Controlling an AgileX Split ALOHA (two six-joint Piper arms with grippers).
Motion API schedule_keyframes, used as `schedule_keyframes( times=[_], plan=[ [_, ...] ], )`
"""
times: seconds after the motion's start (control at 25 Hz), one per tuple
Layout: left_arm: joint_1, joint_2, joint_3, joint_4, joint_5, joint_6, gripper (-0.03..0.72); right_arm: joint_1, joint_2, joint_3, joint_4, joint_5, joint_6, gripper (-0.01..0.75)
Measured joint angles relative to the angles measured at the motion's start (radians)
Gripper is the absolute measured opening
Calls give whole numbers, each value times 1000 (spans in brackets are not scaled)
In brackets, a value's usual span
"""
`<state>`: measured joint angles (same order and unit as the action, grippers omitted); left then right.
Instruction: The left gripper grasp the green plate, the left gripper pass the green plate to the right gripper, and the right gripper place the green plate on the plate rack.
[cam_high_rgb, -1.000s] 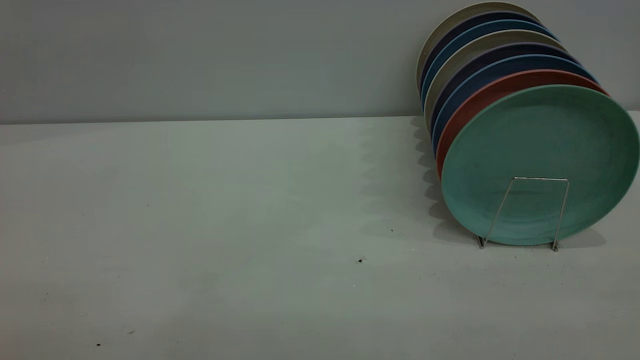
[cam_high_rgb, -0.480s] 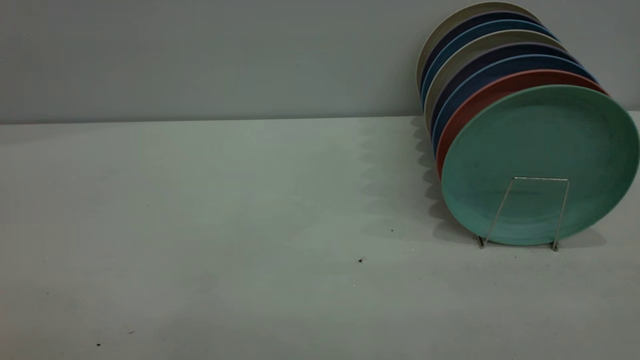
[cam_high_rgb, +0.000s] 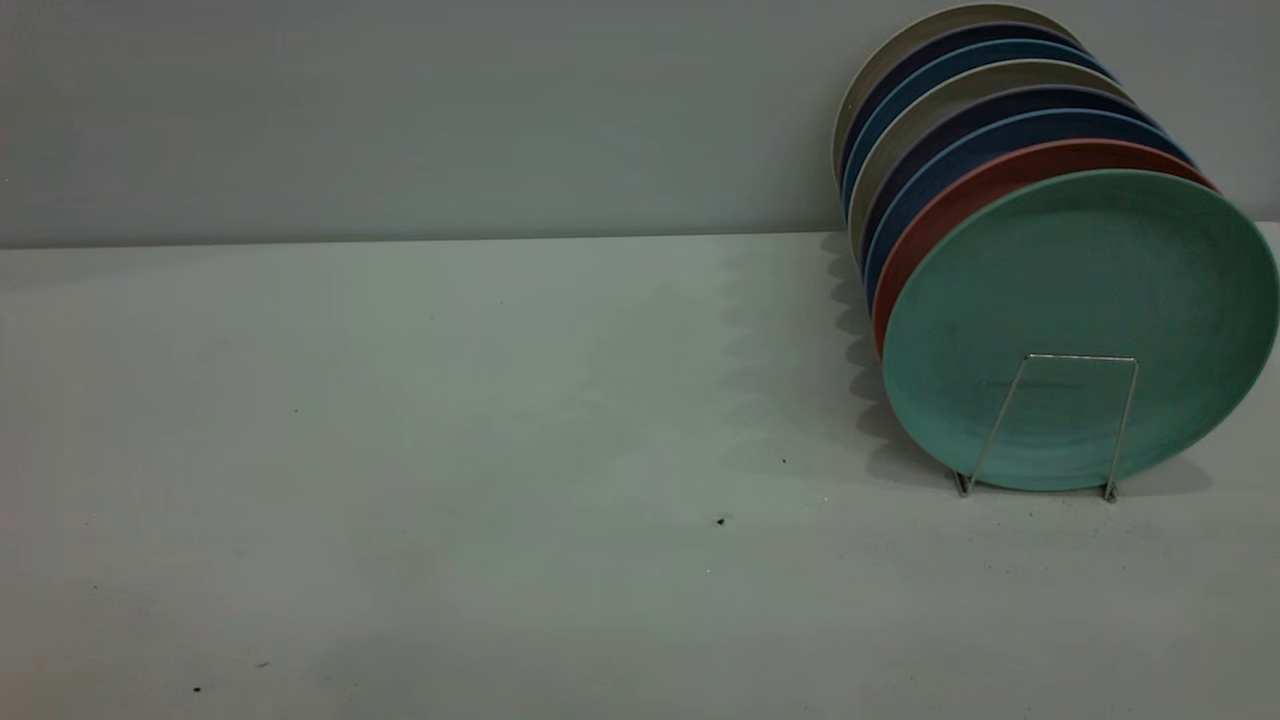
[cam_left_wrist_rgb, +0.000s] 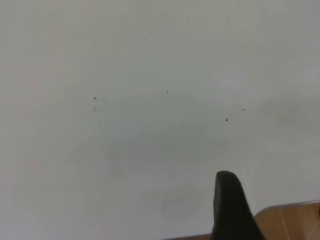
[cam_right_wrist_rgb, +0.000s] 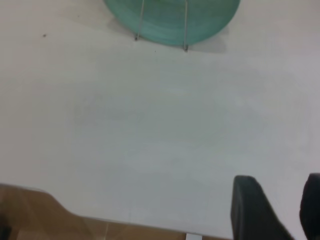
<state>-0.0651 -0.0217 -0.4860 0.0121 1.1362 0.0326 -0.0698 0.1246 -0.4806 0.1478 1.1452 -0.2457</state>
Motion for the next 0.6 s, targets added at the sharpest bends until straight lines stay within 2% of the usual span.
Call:
schedule_keyframes(
  times=[0.12,0.4,0.6],
  plan=[
    [0,0,0,0,0,0,454,12,-21,0,0,-1,0,257],
    [0,0,0,0,0,0,454,97,-141,0,3,1,0,257],
    [0,0,0,0,1,0,454,109,-141,0,7,1,3,257]
  ],
)
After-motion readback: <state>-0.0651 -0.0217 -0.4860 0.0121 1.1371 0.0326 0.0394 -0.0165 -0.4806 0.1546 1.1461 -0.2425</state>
